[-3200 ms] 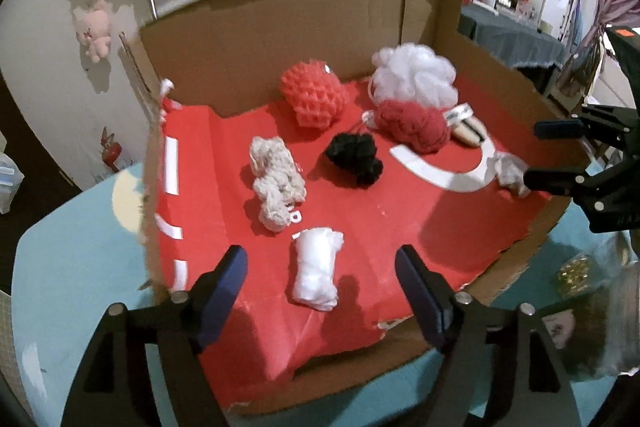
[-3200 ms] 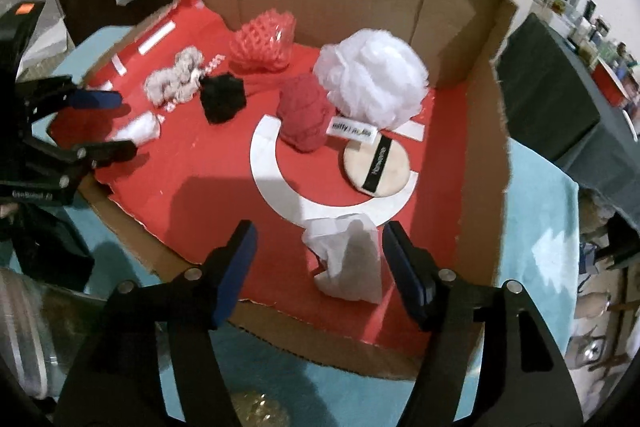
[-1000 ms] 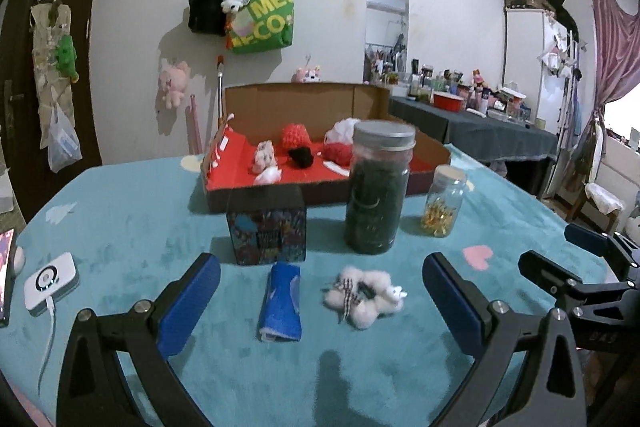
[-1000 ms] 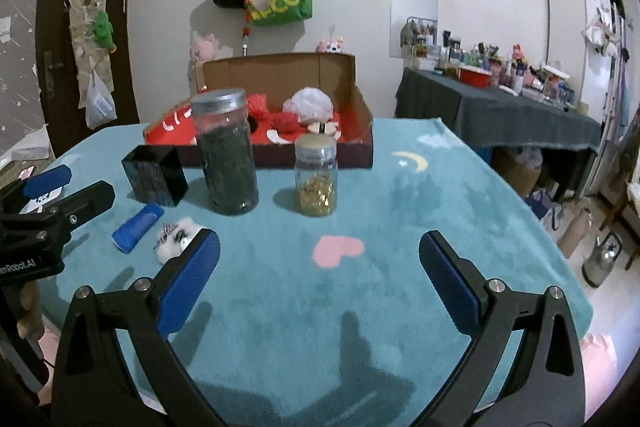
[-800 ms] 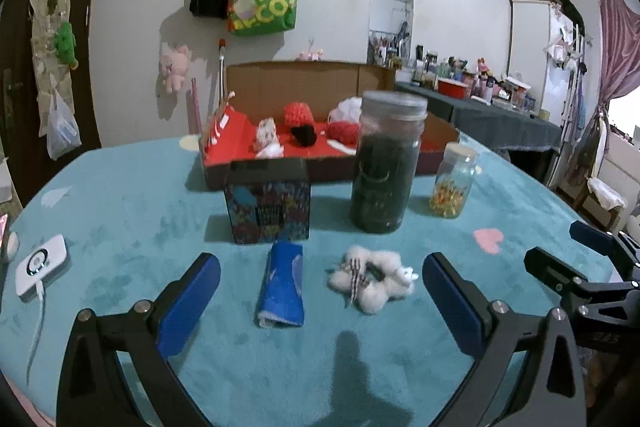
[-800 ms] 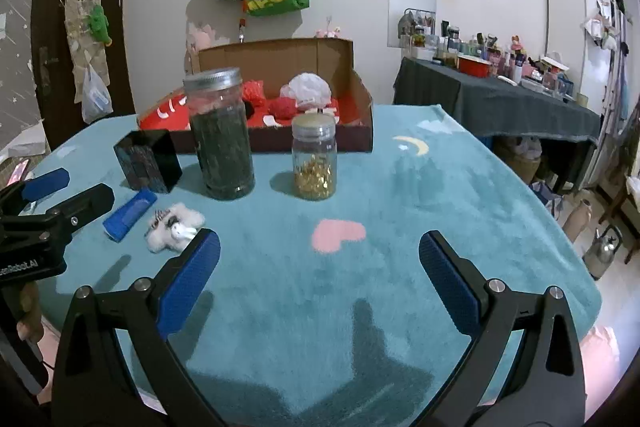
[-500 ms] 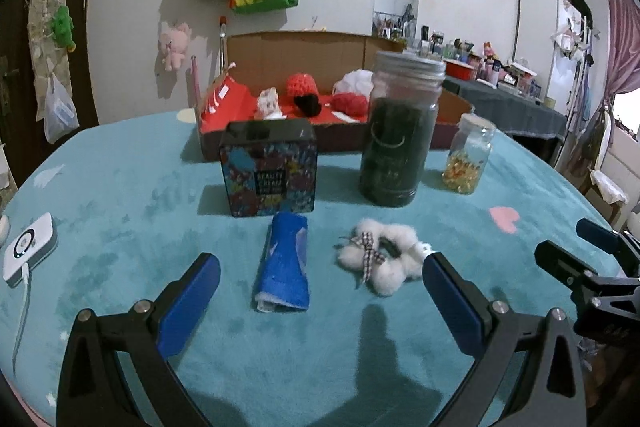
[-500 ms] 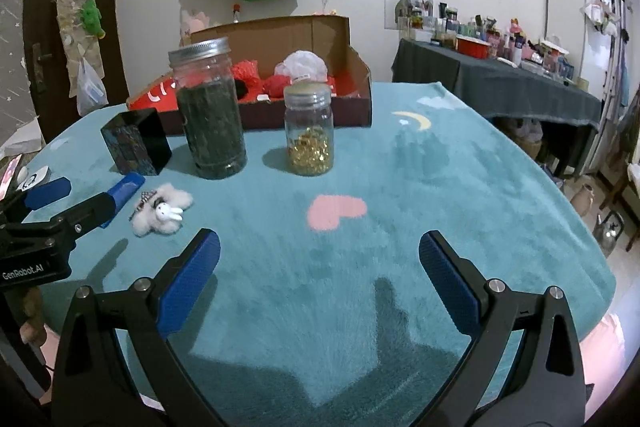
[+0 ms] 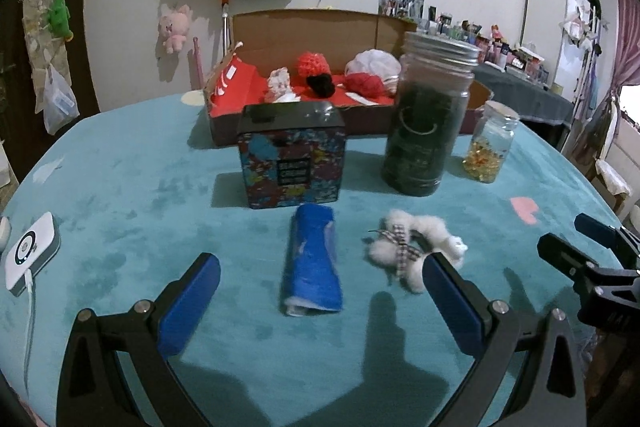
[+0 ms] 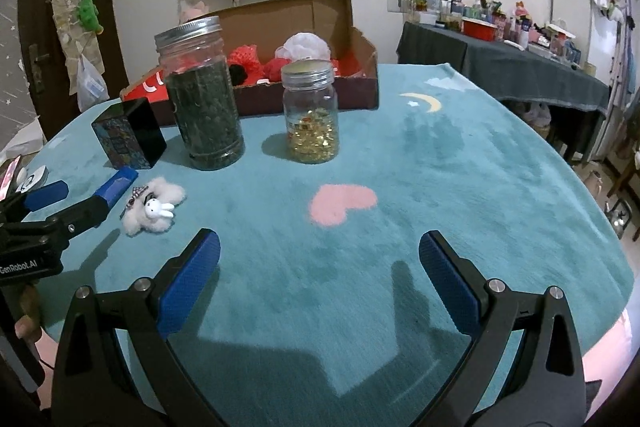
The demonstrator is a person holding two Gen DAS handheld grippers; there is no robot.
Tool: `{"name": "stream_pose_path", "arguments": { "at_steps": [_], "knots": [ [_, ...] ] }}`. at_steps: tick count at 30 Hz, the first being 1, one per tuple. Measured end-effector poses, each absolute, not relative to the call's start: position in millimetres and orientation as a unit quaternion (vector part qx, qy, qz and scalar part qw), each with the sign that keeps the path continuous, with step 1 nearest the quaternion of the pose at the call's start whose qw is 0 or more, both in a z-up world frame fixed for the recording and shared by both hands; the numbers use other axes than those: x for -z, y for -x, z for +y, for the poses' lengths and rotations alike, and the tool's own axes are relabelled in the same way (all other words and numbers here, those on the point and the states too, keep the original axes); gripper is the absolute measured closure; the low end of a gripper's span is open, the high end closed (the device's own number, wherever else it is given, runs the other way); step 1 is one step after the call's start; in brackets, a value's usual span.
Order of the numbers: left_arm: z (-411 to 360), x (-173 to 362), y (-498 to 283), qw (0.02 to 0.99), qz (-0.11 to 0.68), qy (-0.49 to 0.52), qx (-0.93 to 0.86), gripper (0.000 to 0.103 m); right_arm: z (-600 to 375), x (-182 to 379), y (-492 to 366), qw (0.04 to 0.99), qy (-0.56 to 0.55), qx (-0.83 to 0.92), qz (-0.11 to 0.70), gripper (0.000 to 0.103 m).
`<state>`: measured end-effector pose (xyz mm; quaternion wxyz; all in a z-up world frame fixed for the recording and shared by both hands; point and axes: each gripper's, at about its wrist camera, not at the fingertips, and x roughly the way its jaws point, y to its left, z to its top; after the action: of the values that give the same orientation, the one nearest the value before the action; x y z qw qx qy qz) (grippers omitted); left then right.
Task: Organize soft objects
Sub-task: 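Lift both tools out of the box and move back over the table items, then grasp the blue rolled towel with the left tool while the right tool grasps the white plush bunny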
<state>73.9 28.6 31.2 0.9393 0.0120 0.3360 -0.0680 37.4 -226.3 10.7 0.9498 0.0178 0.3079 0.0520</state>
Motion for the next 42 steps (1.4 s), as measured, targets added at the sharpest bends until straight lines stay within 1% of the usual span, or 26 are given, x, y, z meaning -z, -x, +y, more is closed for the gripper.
{"name": "stream_pose_path", "arguments": {
  "at_steps": [12, 16, 23, 33, 39, 42],
  "knots": [
    [53.9, -28.5, -95.5, 0.919, 0.386, -0.026, 0.081, 0.000, -180.2, -13.3, -72.7, 0.928, -0.006, -0.123, 0.351, 0.001],
    [59.2, -27.8, -101.8, 0.913, 0.396, -0.034, 0.095, 0.004, -160.1, -12.3, -87.5, 0.912, 0.002, -0.151, 0.381, 0.001],
    [64.2, -23.7, -110.5, 0.902, 0.411, -0.054, 0.120, 0.006, -136.5, -7.5, -108.6, 0.883, 0.011, -0.195, 0.426, 0.001],
    [66.9, -19.7, -118.1, 0.897, 0.417, -0.050, 0.140, 0.005, -117.9, -4.8, -116.1, 0.874, 0.070, -0.195, 0.440, 0.001],
    [61.0, -17.7, -120.7, 0.895, 0.420, -0.059, 0.137, 0.005, -127.7, -6.4, -116.0, 0.875, 0.076, -0.185, 0.441, 0.001],
    [59.7, -18.0, -122.3, 0.895, 0.420, -0.058, 0.137, 0.008, -140.3, -7.2, -119.1, 0.878, 0.072, -0.170, 0.442, 0.001]
  ]
}}
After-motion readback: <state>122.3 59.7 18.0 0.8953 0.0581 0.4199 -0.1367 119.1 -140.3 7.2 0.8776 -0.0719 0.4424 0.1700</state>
